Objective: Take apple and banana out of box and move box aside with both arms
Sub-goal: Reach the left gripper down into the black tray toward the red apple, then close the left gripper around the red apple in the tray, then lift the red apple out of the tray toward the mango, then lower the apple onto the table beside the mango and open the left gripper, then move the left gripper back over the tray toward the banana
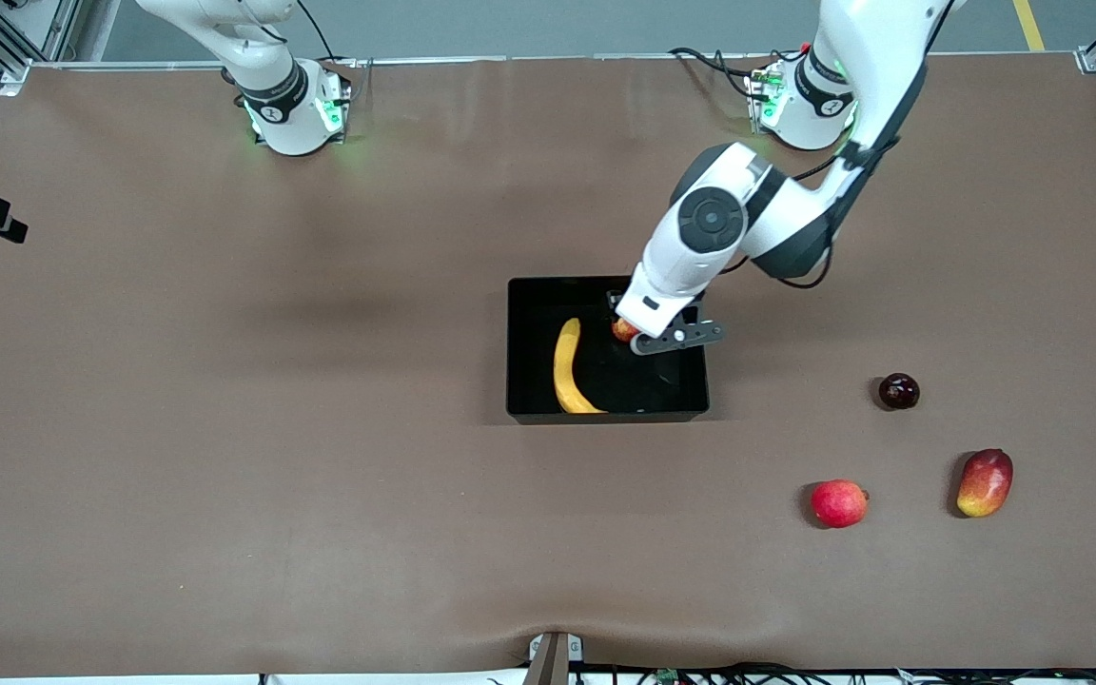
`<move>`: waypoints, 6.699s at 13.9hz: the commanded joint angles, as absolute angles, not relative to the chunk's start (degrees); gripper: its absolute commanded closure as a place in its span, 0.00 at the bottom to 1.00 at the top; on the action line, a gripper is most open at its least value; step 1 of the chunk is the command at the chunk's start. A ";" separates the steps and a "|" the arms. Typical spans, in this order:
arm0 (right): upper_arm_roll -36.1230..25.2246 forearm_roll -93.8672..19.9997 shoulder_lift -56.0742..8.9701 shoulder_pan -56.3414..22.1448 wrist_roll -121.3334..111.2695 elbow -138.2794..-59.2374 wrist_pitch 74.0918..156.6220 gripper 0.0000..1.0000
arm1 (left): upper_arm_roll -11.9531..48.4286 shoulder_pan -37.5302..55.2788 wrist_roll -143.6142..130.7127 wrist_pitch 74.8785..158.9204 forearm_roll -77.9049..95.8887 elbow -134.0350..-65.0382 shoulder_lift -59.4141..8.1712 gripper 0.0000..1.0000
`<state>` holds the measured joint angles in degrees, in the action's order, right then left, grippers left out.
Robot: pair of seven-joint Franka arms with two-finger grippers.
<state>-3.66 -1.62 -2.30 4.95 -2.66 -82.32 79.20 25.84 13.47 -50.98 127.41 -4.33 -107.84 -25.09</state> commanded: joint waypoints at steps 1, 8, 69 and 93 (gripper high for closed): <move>-3.60 -2.55 -2.20 5.54 -2.90 -82.00 79.62 0.00 | 25.75 14.33 -54.66 129.36 -7.91 -106.96 -28.47 0.00; -3.52 -2.81 -2.37 5.10 -2.81 -82.00 80.51 0.00 | 25.75 14.94 -56.16 130.60 -11.07 -107.05 -32.69 0.00; -3.60 -2.81 -2.55 5.71 -2.64 -82.00 80.16 0.00 | 31.72 -25.14 -12.12 115.85 -18.99 -88.85 -30.87 0.00; -3.43 -2.81 -2.64 5.36 -2.64 -81.91 79.63 0.00 | 31.92 15.02 -57.11 138.40 -26.98 -91.67 -46.04 0.00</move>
